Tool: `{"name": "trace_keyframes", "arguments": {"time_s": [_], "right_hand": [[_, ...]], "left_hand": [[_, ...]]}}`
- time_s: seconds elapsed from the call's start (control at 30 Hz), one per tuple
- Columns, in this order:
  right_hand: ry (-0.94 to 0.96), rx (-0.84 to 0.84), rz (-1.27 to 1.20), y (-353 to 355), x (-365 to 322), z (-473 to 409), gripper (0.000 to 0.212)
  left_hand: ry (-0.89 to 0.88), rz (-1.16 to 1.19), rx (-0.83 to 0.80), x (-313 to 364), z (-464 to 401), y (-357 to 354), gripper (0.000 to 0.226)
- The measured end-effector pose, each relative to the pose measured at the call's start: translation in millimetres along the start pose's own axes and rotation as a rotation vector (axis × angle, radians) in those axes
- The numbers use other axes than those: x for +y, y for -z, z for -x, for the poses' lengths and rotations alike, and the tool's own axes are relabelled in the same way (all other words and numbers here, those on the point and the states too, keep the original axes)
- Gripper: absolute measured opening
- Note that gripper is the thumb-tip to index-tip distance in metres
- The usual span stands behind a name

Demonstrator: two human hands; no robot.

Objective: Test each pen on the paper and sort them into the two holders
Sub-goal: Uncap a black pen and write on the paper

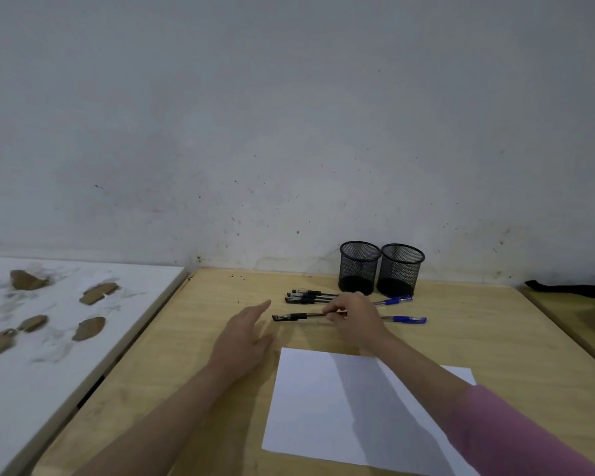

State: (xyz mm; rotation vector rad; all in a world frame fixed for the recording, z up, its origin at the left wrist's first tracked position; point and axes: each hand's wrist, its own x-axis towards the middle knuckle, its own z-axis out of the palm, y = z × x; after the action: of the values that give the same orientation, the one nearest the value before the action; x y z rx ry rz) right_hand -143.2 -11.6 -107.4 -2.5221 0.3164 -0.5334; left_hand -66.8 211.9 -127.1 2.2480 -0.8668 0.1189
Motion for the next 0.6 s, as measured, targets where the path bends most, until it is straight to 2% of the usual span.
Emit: {"name": "trace_keyframes", "arguments": {"time_s": [0.2, 0.27, 0.37, 0.43, 0.5, 0.57, 0.6], "right_hand": [[0.098, 0.034, -0.201, 28, -11, 11, 0.011], [0.029, 0.104, -0.457, 40, -16, 15, 0.010], [-0.144, 0.242, -0.973, 54, -21, 19, 0.026], [-0.234, 0.257, -1.170, 53, -27, 22, 0.030], [-0.263, 0.221, -1.192, 44, -35, 26, 0.019], [-0.284, 0.207, -1.147, 37, -42, 29, 0.004], [-0.302, 0.221, -1.121, 36, -44, 29, 0.004]], "left_hand": [[-0.143, 0.073, 0.178, 29, -18, 2, 0.024], [-0.171, 0.109, 0.209, 39, -23, 4, 0.019], [-0.180, 0.170, 0.244, 55, -26, 4, 0.018], [-0.144, 0.282, 0.263, 69, -26, 3, 0.017], [-0.129, 0.370, 0.244, 83, -25, 0, 0.014], [-0.143, 0.373, 0.209, 91, -24, -2, 0.010], [-0.148, 0.353, 0.193, 93, -24, -2, 0.009]]}}
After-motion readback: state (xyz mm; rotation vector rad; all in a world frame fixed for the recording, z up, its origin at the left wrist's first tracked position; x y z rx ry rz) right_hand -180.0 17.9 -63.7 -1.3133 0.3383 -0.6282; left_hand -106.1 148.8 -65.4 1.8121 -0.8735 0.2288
